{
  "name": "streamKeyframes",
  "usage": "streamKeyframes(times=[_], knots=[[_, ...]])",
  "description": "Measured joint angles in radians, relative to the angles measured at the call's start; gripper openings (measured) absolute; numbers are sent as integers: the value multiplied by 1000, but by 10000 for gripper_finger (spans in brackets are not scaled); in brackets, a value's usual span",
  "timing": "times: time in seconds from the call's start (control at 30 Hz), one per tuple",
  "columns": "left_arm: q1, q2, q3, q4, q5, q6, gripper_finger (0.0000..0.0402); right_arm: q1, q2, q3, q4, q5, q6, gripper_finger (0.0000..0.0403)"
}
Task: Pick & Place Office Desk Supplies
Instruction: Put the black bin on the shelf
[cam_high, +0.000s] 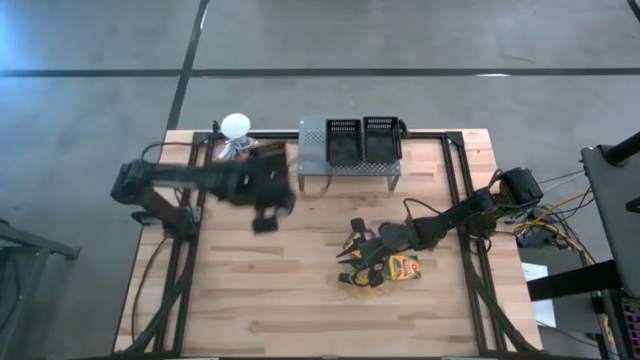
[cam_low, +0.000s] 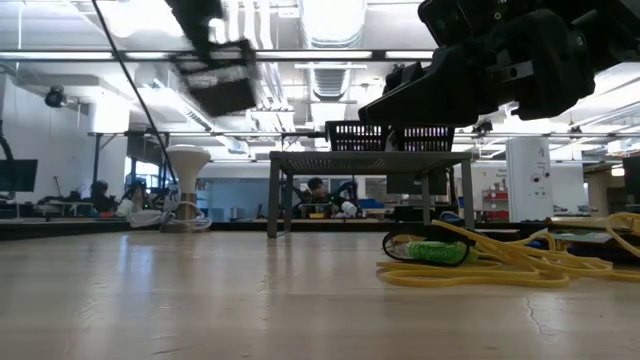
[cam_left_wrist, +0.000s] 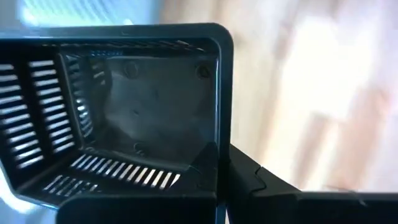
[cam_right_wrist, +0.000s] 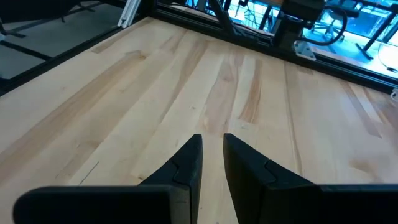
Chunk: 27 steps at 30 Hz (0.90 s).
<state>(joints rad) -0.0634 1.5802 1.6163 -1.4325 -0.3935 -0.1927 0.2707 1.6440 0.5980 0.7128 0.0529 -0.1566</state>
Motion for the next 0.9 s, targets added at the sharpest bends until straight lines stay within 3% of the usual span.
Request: streamKeyframes(times=[0.13,0.3,0.57,0.9], knots=[[189,41,0,189,0,232,7,0,0,0,-1,0,0,61],[308,111,2,366,19,376,13,0,0,0,-2,0,0,61],[349,236,2,409,38,430,17,0,0,-3,-6,0,7,61],[349,235,3,452,23,451,38,0,0,-5,-6,0,12,61]])
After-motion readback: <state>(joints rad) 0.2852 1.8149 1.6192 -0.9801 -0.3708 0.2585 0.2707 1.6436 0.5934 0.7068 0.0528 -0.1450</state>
